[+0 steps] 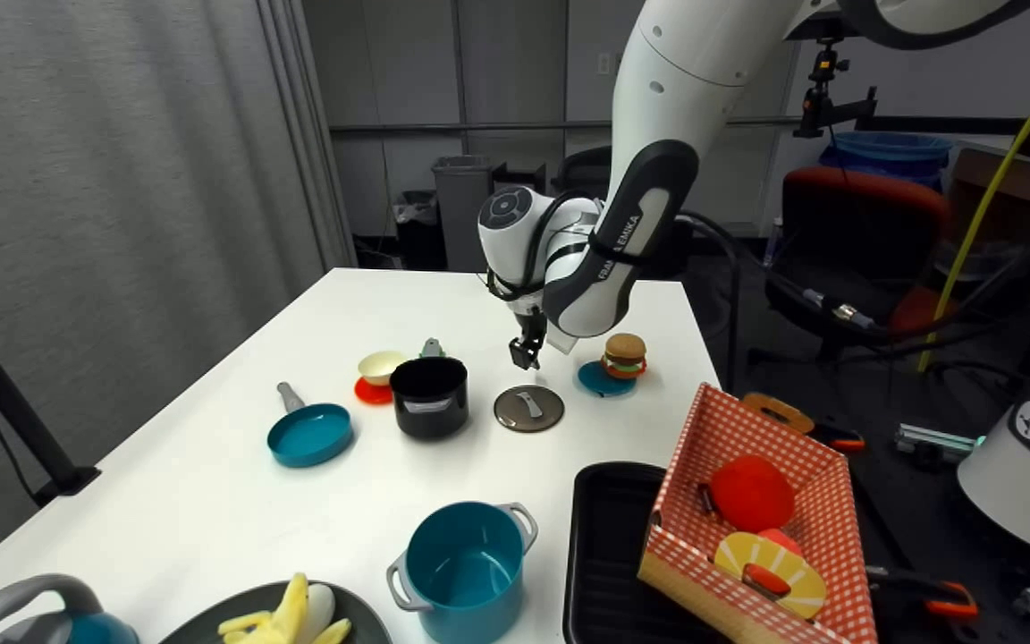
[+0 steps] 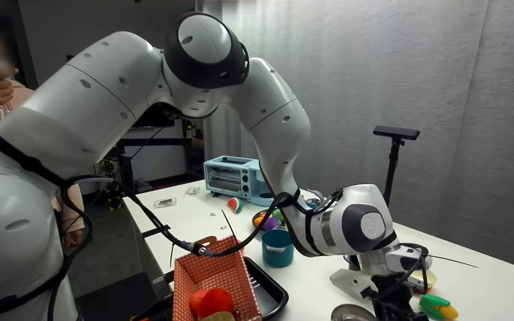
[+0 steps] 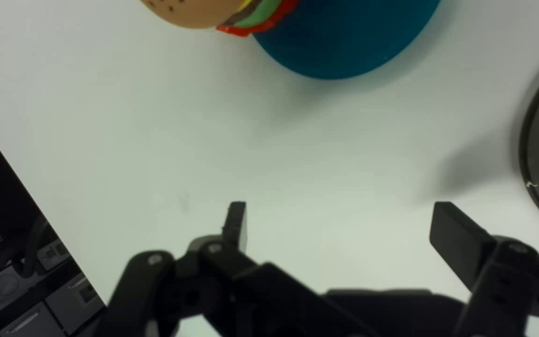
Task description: Pick up the lid from the table and put it on the black pot
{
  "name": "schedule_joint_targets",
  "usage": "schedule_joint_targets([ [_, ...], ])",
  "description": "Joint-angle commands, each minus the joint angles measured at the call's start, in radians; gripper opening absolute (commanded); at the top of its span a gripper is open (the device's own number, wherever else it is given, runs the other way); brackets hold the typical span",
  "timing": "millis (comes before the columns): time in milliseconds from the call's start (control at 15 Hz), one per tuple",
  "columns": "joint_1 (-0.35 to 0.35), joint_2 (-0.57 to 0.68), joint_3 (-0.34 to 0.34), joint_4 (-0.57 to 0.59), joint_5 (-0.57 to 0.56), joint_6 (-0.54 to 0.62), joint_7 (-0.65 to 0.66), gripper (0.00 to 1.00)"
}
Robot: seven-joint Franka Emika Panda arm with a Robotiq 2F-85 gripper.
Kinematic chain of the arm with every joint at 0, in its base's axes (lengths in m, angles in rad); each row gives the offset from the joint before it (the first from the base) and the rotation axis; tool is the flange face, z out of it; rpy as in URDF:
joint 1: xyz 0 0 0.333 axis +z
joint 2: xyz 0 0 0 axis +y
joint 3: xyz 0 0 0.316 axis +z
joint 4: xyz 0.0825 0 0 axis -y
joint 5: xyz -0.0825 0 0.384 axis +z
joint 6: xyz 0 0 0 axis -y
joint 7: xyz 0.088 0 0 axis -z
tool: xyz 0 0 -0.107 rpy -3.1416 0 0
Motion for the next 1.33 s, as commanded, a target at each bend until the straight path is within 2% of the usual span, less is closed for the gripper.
schedule_joint_targets([
  [0, 0.01, 0.019, -0.008, -0.001, 0.01, 0.046, 0.002, 1.0],
  [600, 0.01, 0.018, -0.008, 0.004, 0.015, 0.021, -0.009, 1.0],
  [933, 0.021, 0.034, -0.028, 0.007, 0.004, 0.084, 0.01, 1.0],
  [1267, 0.031, 0.057, -0.05, 0.008, 0.024, 0.199, 0.007, 1.0],
])
